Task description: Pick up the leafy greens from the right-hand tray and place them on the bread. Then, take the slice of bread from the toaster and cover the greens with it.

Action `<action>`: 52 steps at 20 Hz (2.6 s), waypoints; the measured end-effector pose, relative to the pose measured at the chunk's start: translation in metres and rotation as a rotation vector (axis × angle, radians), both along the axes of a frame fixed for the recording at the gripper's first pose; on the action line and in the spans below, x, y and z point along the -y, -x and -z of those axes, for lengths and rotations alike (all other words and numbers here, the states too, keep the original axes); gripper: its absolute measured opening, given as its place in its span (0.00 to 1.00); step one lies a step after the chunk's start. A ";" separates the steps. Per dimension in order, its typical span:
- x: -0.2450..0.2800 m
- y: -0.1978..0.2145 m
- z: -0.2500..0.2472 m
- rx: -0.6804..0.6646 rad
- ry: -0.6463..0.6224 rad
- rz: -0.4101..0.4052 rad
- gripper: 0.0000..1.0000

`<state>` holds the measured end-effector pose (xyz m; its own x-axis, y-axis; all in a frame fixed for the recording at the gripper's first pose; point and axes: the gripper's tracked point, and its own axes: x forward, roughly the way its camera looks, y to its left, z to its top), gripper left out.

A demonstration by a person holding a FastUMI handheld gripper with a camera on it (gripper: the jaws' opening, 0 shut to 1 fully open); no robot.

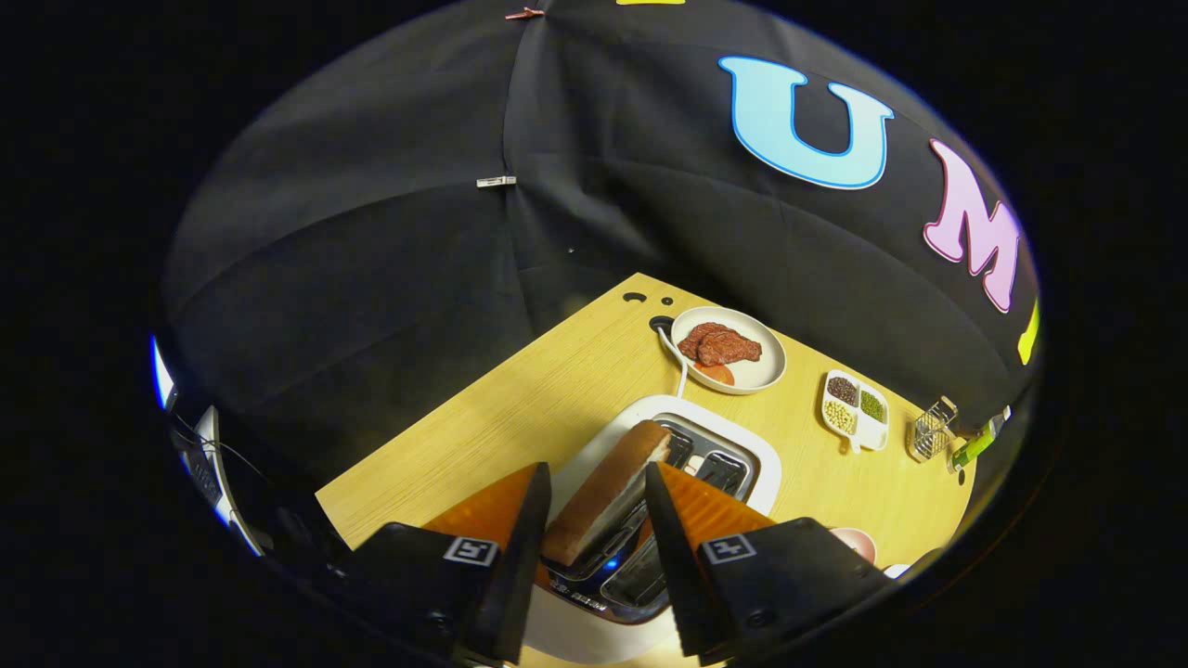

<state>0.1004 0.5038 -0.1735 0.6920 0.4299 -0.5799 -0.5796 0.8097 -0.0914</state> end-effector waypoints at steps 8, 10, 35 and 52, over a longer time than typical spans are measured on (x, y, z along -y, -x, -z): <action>0.008 -0.006 -0.002 -0.107 -0.086 0.019 0.15; 0.013 -0.005 -0.009 -0.113 -0.113 0.015 0.14; 0.175 -0.029 -0.086 -0.012 -0.328 0.196 0.13; 0.290 -0.029 0.060 -0.265 -0.341 0.382 0.13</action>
<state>0.1299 0.2135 -0.2332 0.6852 0.3711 -0.6267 -0.2076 0.9243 0.3203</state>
